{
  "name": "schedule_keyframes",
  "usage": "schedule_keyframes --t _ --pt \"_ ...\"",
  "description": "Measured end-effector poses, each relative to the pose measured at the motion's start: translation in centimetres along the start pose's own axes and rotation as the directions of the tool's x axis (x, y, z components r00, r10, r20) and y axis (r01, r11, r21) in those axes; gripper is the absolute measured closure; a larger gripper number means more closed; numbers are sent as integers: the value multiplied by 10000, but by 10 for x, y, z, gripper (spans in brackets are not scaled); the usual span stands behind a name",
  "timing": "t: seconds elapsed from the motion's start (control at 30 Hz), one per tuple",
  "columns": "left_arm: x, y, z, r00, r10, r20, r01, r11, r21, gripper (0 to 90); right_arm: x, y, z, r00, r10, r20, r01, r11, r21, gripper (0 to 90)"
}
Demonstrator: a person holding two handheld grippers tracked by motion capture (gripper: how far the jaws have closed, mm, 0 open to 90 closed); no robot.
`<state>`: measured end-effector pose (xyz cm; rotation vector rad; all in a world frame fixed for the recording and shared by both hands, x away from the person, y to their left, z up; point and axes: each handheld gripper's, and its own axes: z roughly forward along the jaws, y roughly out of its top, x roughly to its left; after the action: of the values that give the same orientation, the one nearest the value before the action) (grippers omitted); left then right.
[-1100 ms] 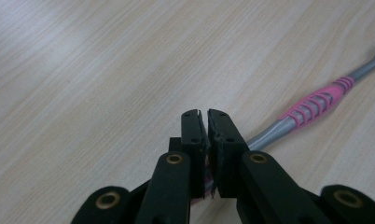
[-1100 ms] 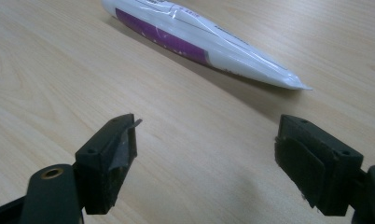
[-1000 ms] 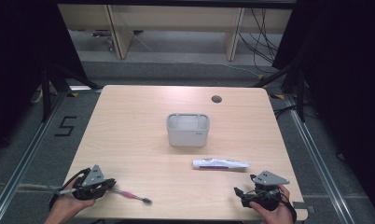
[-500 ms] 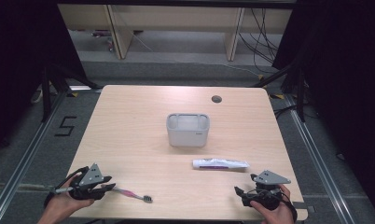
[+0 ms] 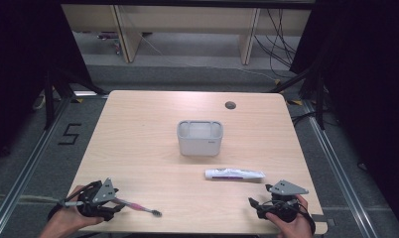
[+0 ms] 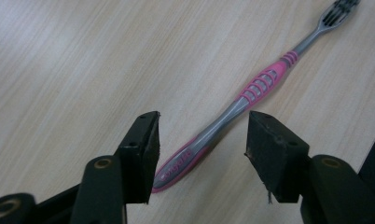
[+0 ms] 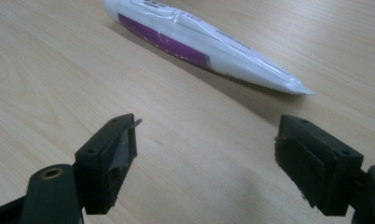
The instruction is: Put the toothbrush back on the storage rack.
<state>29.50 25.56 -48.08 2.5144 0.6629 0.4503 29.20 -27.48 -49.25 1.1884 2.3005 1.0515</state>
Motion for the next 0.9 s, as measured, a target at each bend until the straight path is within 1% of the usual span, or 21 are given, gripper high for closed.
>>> schedule_keyframes --t 0.07,0.13,0.17,0.2,0.23,0.27,0.3,0.33,0.43,0.47,0.5,0.53,0.63,0.67,0.7,0.73,0.77,0.8,0.83,0.87,0.9 --pt "-1 -1 1 10000 -47 88 47 10000 73 401 0 0 0 10000 75 -5 -75 10000 14 217" --pt "-2 -1 1 9998 172 101 -174 9995 265 394 0 0 0 10000 76 -36 -76 10000 5 217" --pt "-3 -1 1 9999 154 65 -156 9996 226 388 0 0 0 10000 72 -22 -72 10000 21 217" --pt "-3 -1 1 9997 185 127 -189 9994 305 385 0 0 0 9999 -34 155 34 10000 -23 217" --pt "-4 -1 1 9998 209 71 -210 9995 250 382 1 0 0 9999 111 69 -111 9999 47 217" --pt "-4 -1 0 9996 254 89 -257 9991 327 378 3 0 0 9995 315 6 -315 9994 118 217" --pt "-4 -1 0 9995 291 90 -293 9991 291 374 3 0 -1 9995 329 -4 -328 9994 127 217" --pt "-5 0 0 9995 301 89 -304 9990 342 374 1 0 0 9999 65 -81 -65 10000 60 217" --pt "-5 0 0 9993 361 76 -364 9986 384 374 1 1 1 10000 76 17 -77 10000 64 217" --pt "-5 0 0 9990 451 44 -453 9979 470 376 1 1 1 9998 190 93 -191 9998 78 217" --pt "-6 0 1 9991 420 31 -421 9980 470 377 3 1 1 9994 331 69 -332 9994 138 217" --pt "-6 0 1 9988 481 12 -481 9974 544 382 1 1 1 10000 0 67 0 10000 50 217" --pt "-6 1 2 9983 571 84 -575 9965 602 388 1 2 2 9999 -131 112 130 9999 15 217" --pt "-7 1 2 9982 586 110 -591 9962 638 392 3 2 2 9997 251 -12 -251 9995 170 217" --pt "-8 1 3 9978 642 141 -650 9957 661 392 3 2 2 9996 273 1 -273 9995 181 217" --pt "-9 2 4 9975 694 148 -703 9950 708 393 1 2 3 10000 6 29 -6 10000 96 217" --pt "-9 3 6 9976 673 159 -682 9953 694 397 3 2 3 9996 295 -7 -295 9995 128 217" --pt "-9 5 6 9968 764 212 -778 9941 754 401 2 3 4 9999 79 -89 -78 9999 107 217" --pt "-10 6 7 9969 757 228 -772 9944 725 407 1 3 4 10000 -95 -2 95 9999 44 217" --pt "-10 8 9 9957 890 274 -908 9932 733 410 2 3 5 9999 -42 -121 43 9999 110 217" --pt "-11 10 10 9954 911 310 -931 9931 710 415 2 4 5 10000 -12 -89 13 9999 118 217"
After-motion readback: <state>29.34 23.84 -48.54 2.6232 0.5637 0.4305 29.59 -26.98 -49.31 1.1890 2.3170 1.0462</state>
